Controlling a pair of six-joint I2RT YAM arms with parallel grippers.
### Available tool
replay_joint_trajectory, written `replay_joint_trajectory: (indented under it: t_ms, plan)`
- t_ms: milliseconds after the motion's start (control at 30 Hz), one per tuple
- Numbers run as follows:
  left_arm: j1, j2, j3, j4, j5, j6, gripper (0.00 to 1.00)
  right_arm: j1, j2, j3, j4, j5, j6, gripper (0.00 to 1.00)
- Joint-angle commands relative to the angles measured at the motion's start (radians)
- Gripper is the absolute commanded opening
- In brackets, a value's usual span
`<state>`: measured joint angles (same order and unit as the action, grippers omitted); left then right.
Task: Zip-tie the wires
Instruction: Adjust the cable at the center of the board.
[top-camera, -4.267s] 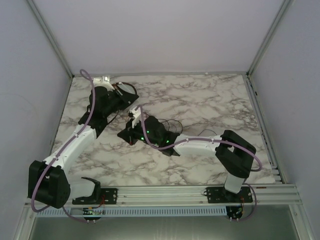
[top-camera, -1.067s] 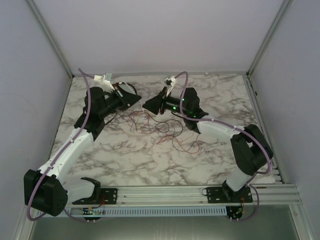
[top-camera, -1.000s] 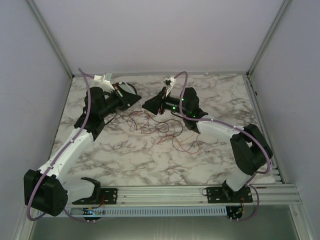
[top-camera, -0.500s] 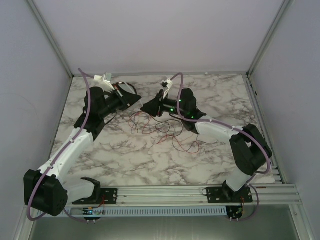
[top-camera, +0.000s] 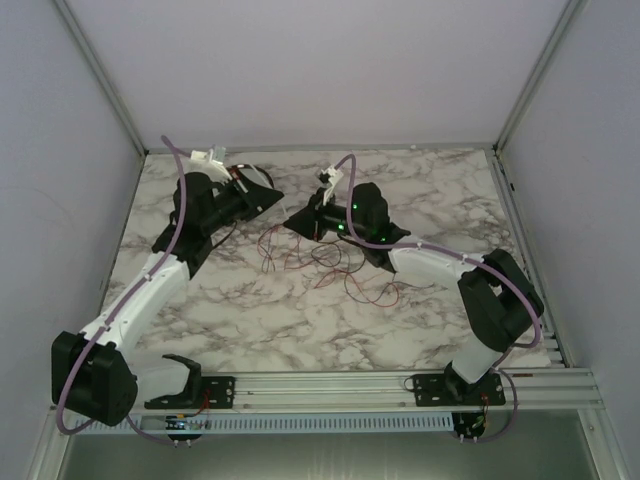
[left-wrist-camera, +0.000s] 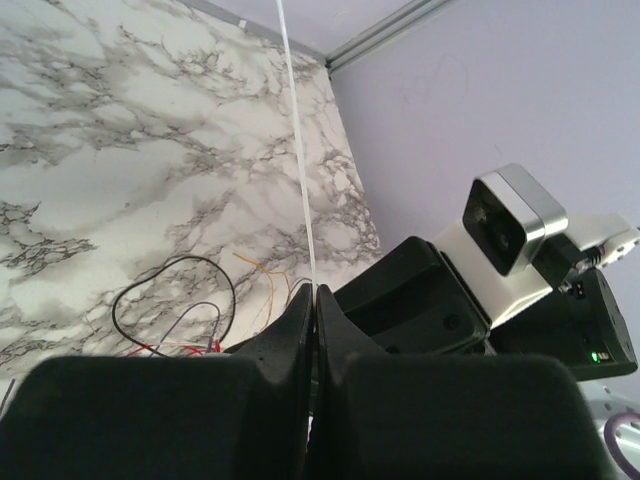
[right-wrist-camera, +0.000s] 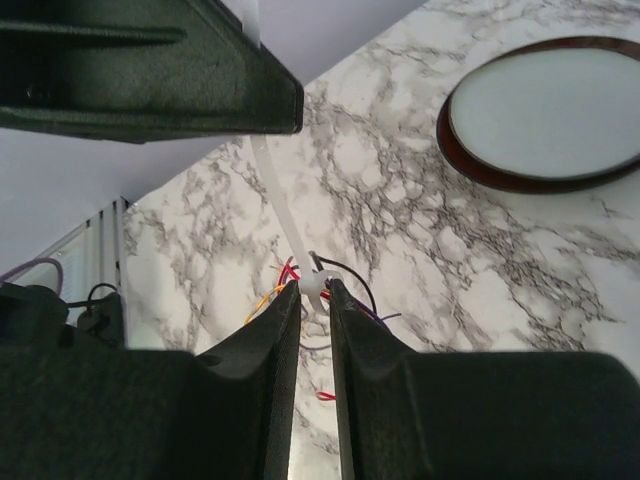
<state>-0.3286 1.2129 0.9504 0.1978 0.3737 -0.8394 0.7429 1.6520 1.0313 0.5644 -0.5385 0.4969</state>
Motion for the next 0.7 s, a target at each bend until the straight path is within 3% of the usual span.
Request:
replay_joint_trajectory:
  t_ms: [0, 133, 400, 667]
  plan:
    - [-0.001, 0.031, 0.044, 0.027, -0.016, -0.009, 0.0, 0.011, -0.039, -0.028, -0.031, 0.056, -0.05, 0.17]
    - [-0.001, 0.057, 0.063, 0.034, -0.013, -0.012, 0.0, 0.015, -0.054, -0.047, -0.045, 0.079, -0.067, 0.19]
    - [-0.002, 0.05, 0.024, 0.036, 0.001, -0.013, 0.0, 0.01, -0.097, -0.053, -0.005, 0.144, -0.066, 0.51]
    - [-0.001, 0.03, 0.002, 0.041, 0.014, -0.02, 0.0, -0.006, -0.067, -0.024, 0.035, 0.13, -0.029, 0.54]
